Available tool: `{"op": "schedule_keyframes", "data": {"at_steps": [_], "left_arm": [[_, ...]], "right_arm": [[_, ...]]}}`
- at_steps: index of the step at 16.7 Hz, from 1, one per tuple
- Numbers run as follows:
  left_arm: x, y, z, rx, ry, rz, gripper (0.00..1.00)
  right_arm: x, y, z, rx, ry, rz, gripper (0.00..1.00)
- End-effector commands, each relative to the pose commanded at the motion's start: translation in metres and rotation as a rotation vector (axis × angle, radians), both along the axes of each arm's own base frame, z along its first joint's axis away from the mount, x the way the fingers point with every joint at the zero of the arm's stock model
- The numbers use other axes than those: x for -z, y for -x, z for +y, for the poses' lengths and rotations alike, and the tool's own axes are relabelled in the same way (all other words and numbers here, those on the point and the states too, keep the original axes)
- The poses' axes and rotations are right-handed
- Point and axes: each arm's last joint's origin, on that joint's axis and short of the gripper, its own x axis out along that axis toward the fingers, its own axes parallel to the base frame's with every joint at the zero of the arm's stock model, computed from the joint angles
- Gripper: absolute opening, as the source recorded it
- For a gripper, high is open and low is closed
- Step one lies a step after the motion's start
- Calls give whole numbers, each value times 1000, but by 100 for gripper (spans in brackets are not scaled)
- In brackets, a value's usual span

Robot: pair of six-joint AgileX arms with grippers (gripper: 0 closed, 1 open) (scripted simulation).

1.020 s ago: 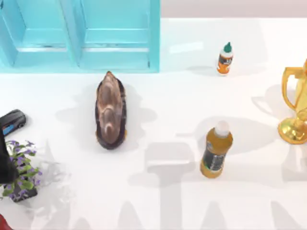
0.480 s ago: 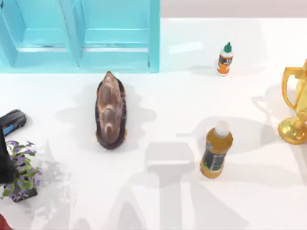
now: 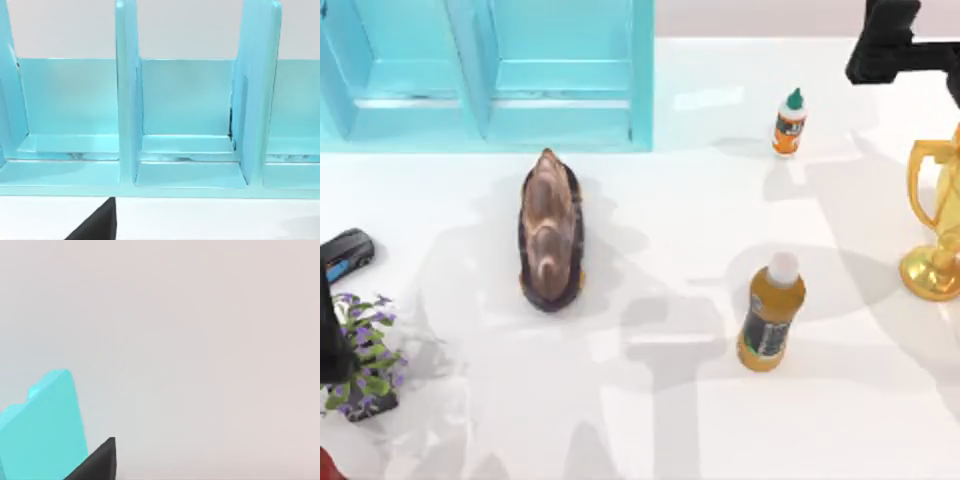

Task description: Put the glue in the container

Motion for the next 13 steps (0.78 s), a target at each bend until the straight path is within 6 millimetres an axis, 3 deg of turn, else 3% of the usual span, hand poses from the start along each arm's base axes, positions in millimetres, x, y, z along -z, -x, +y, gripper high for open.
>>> {"op": "schedule_keyframes", "data": {"at_steps": [3, 6, 10, 13], "left_arm": [[0, 0, 0, 0, 0, 0, 100], [0, 0, 0, 0, 0, 0, 100], [0, 0, 0, 0, 0, 0, 100], [0, 0, 0, 0, 0, 0, 100]], "right_arm": [[41, -42, 38, 3, 4, 62, 100], [100, -68, 62, 43, 36, 152, 100], [178, -74, 65, 134, 109, 286, 100], [205, -68, 66, 161, 146, 337, 100]]}}
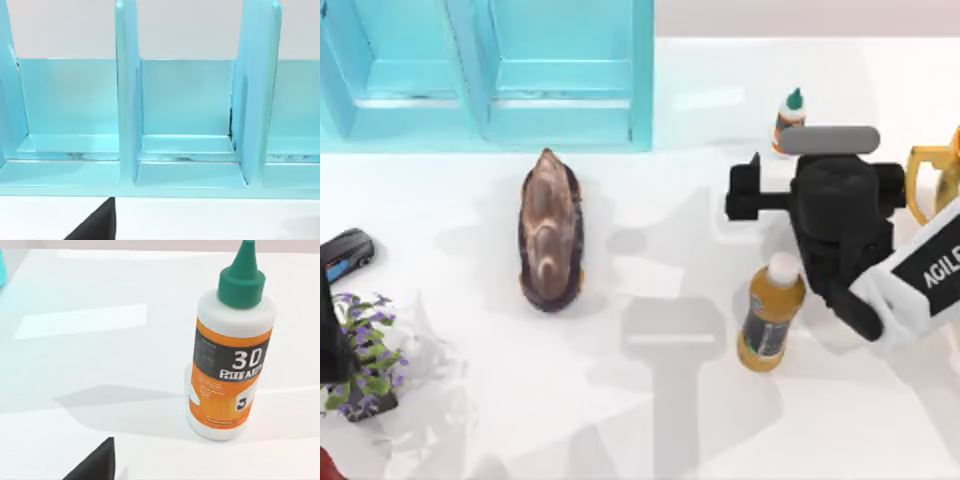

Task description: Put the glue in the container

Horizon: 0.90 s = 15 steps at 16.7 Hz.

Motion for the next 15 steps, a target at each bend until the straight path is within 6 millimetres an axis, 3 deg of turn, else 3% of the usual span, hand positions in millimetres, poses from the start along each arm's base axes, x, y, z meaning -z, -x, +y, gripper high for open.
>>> {"op": "schedule_keyframes", "data": {"at_steps": [7, 15], "left_arm": [[0, 0, 0, 0, 0, 0, 100], [0, 0, 0, 0, 0, 0, 100]], "right_arm": [[2, -5, -2, 2, 2, 4, 100], [23, -78, 2, 0, -1, -4, 100]]}}
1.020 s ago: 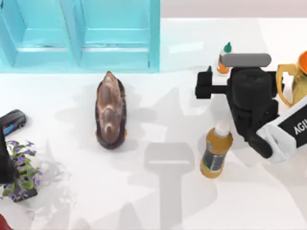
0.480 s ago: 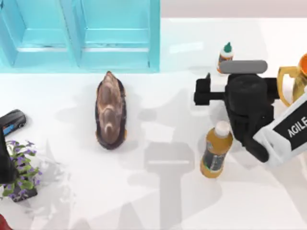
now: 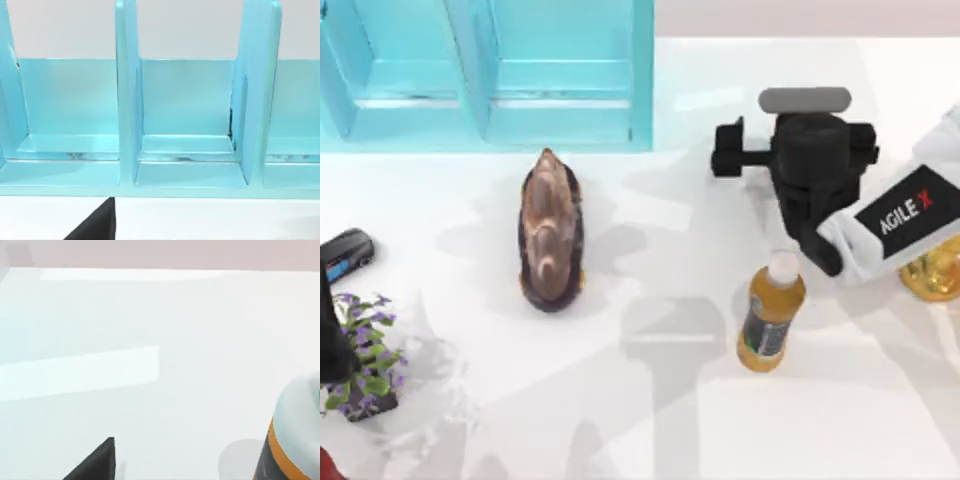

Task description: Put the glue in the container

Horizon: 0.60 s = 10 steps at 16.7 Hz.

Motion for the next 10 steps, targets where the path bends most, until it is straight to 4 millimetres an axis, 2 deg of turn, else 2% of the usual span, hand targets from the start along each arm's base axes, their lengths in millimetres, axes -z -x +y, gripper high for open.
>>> {"op": "schedule_keyframes", "data": {"at_steps": [3, 7, 10], "left_arm": [[0, 0, 0, 0, 0, 0, 100], [0, 0, 0, 0, 0, 0, 100], [0, 0, 0, 0, 0, 0, 100]], "right_arm": [[7, -16, -3, 0, 2, 5, 100], [7, -17, -3, 0, 3, 6, 100], [7, -17, -3, 0, 3, 6, 77]]}}
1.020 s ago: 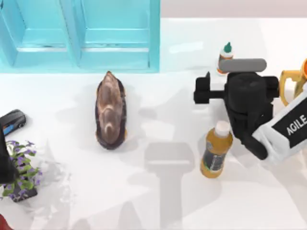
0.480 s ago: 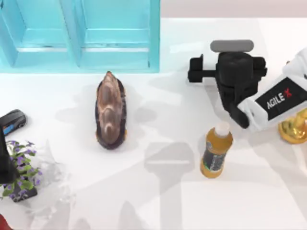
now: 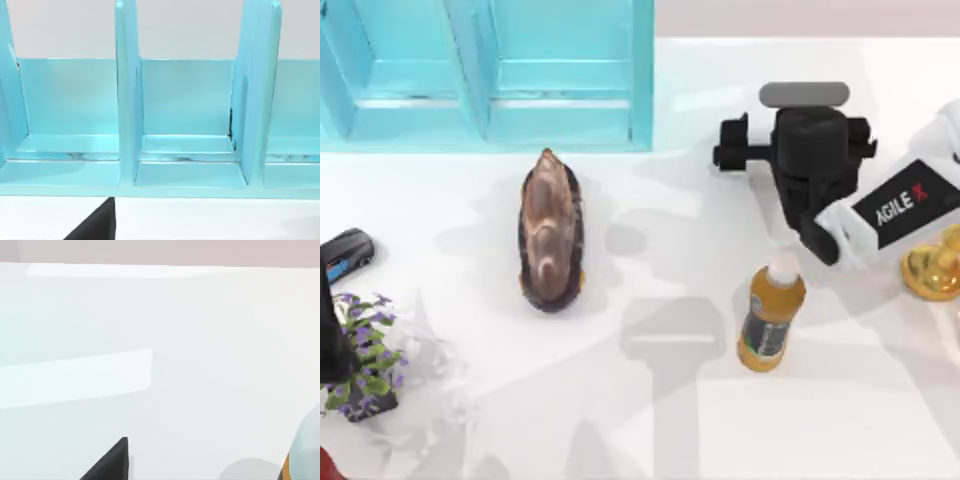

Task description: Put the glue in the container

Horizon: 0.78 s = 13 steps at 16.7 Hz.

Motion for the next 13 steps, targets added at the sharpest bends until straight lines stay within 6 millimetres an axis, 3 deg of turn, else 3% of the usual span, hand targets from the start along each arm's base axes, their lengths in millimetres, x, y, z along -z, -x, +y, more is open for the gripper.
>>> {"op": "schedule_keyframes", "data": {"at_steps": [10, 13], "left_arm": [[0, 0, 0, 0, 0, 0, 100], [0, 0, 0, 0, 0, 0, 100]], "right_arm": [[0, 0, 0, 0, 0, 0, 2], [0, 0, 0, 0, 0, 0, 0]]}}
